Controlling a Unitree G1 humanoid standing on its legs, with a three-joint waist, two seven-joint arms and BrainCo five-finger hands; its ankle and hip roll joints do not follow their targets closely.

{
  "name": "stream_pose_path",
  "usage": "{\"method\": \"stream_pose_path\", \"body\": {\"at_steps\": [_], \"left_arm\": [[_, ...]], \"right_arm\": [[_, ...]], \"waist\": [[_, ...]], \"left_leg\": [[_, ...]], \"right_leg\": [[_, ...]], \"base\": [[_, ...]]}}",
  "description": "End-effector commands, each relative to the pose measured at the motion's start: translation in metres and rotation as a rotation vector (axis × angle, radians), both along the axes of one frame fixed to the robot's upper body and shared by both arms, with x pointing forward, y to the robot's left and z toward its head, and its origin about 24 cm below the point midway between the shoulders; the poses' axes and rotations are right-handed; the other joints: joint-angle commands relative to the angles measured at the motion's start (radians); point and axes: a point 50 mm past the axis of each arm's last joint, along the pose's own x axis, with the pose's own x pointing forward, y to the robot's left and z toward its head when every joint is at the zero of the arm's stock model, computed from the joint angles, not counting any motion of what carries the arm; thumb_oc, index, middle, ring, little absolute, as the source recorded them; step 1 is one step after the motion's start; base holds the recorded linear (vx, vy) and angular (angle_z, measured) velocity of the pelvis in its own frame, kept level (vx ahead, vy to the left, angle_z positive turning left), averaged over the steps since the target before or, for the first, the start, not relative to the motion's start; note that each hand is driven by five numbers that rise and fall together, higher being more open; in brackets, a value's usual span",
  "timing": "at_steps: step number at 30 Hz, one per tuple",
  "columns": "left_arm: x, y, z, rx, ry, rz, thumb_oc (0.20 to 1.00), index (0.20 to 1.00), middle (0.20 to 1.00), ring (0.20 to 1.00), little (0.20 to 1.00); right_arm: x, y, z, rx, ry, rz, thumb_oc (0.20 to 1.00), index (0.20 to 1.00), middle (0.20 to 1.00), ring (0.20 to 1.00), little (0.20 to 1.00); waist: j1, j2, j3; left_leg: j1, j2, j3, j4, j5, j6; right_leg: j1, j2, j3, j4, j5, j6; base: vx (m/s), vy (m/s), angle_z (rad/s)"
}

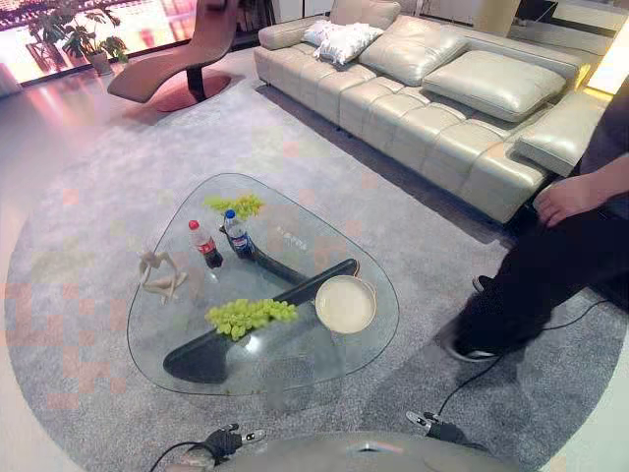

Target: Pick up fruits into the plate

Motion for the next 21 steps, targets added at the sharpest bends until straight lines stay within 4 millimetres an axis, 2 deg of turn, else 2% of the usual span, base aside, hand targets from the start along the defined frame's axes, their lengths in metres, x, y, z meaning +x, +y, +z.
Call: {"method": "stream_pose_path", "body": {"at_steps": [1, 8, 13, 19, 21], "left_arm": [[0.021, 0.0, 0.002, 0.044, -0.023, -0.038, 1.0, 1.0, 1.0, 1.0, 1.0], [0.023, 0.002, 0.003, 0.062, -0.022, -0.014, 1.0, 1.0, 1.0, 1.0, 1.0], [0.022, 0.004, 0.003, 0.114, -0.016, -0.125, 1.0, 1.0, 1.0, 1.0, 1.0], [0.033, 0.008, 0.007, 0.178, -0.065, -0.172, 1.0, 1.0, 1.0, 1.0, 1.0], [0.043, 0.009, 0.01, 0.206, -0.119, -0.209, 1.0, 1.0, 1.0, 1.0, 1.0]], "right_arm": [[0.025, 0.009, 0.003, 0.017, -0.062, 0.044, 1.0, 1.0, 1.0, 1.0, 1.0], [0.027, 0.007, 0.004, 0.012, -0.063, 0.049, 1.0, 1.0, 1.0, 1.0, 1.0], [0.028, 0.004, 0.004, 0.0, -0.062, 0.061, 1.0, 1.0, 1.0, 1.0, 1.0], [0.036, -0.003, 0.008, -0.015, -0.087, 0.091, 1.0, 1.0, 1.0, 1.0, 1.0], [0.042, -0.004, 0.01, -0.019, -0.102, 0.098, 1.0, 1.0, 1.0, 1.0, 1.0]], "waist": [[0.016, -0.011, 0.041], [0.016, -0.008, 0.051], [0.012, 0.0, 0.061], [0.007, 0.008, 0.085], [0.005, 0.011, 0.098]], "left_leg": [[0.028, -0.037, 0.061, 0.007, -0.139, 0.043], [0.027, -0.038, 0.058, 0.007, -0.139, 0.044], [0.025, -0.039, 0.056, 0.008, -0.137, 0.045], [0.003, -0.035, 0.06, 0.015, -0.132, 0.044], [-0.012, -0.034, 0.061, 0.021, -0.128, 0.044]], "right_leg": [[-0.02, -0.033, 0.033, 0.059, -0.041, 0.064], [-0.023, -0.03, 0.035, 0.062, -0.043, 0.062], [-0.031, -0.03, 0.036, 0.069, -0.047, 0.059], [-0.061, -0.028, 0.04, 0.082, -0.048, 0.058], [-0.078, -0.027, 0.043, 0.09, -0.048, 0.055]], "base": [[-0.14, 0.033, -0.39], [0.01, 0.002, 0.0], [0.05, 0.02, 0.0], [0.01, 0.011, -0.06], [0.02, 0.011, -0.06]]}}
